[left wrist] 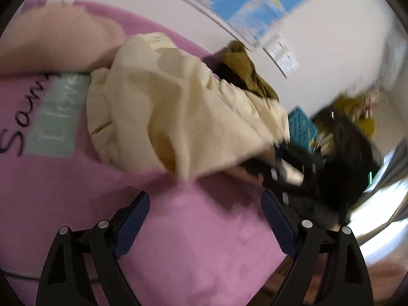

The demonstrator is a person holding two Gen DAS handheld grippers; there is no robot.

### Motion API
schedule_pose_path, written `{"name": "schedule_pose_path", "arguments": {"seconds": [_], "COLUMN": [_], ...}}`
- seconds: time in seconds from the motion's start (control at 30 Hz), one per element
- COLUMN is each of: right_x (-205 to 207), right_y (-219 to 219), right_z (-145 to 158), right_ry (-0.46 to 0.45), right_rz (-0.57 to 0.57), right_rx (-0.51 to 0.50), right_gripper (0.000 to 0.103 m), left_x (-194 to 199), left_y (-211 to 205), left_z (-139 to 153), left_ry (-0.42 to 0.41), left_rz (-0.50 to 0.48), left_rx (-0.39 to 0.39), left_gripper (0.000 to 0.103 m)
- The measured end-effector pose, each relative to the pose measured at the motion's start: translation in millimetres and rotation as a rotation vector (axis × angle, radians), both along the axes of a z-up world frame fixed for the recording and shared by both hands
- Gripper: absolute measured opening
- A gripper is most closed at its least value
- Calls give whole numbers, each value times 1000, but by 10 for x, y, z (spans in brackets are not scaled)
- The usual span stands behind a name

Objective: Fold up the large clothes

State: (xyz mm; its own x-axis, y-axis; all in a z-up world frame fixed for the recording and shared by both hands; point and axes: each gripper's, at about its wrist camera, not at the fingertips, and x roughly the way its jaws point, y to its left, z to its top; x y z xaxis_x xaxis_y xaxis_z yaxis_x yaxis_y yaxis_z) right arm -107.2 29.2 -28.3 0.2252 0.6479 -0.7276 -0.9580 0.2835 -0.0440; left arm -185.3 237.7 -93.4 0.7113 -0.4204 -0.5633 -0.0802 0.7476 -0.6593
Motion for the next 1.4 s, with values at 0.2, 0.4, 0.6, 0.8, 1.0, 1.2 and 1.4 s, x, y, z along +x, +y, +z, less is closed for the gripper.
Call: {"name": "schedule_pose_path", "arguments": {"seconds": [0.2,0.4,0.6,0.8,1.0,1.2,1.4], "right_x": [-8,10,37,392,714,925,1040], "right_y": [-2,-22,-271,-1344,-2545,-2986,-2879], "right_z": [-39,-33,119,218,-18,-197,-209], "right_ry": [14,59,184,463,682,720,574], "right_rz": [0,-2,-28,-239,-603,-828,-909], "right_rx": [8,30,100,239,357,410,359], "right_gripper": [34,37,58,74,79,76,83], "left_x": [134,328,605,609,623,631,626], "left_y": [226,266,74,164,91,89,86], "left_z": [-11,37,76,27,37,44,46], "left_ry": [-41,-38,14,57,76,82,76], "left_rz": [101,189,157,126,113,100,96], "left_rx": [-205,-202,22,25,127,139,140], "left_gripper": [87,90,82,61,55,55,55]}}
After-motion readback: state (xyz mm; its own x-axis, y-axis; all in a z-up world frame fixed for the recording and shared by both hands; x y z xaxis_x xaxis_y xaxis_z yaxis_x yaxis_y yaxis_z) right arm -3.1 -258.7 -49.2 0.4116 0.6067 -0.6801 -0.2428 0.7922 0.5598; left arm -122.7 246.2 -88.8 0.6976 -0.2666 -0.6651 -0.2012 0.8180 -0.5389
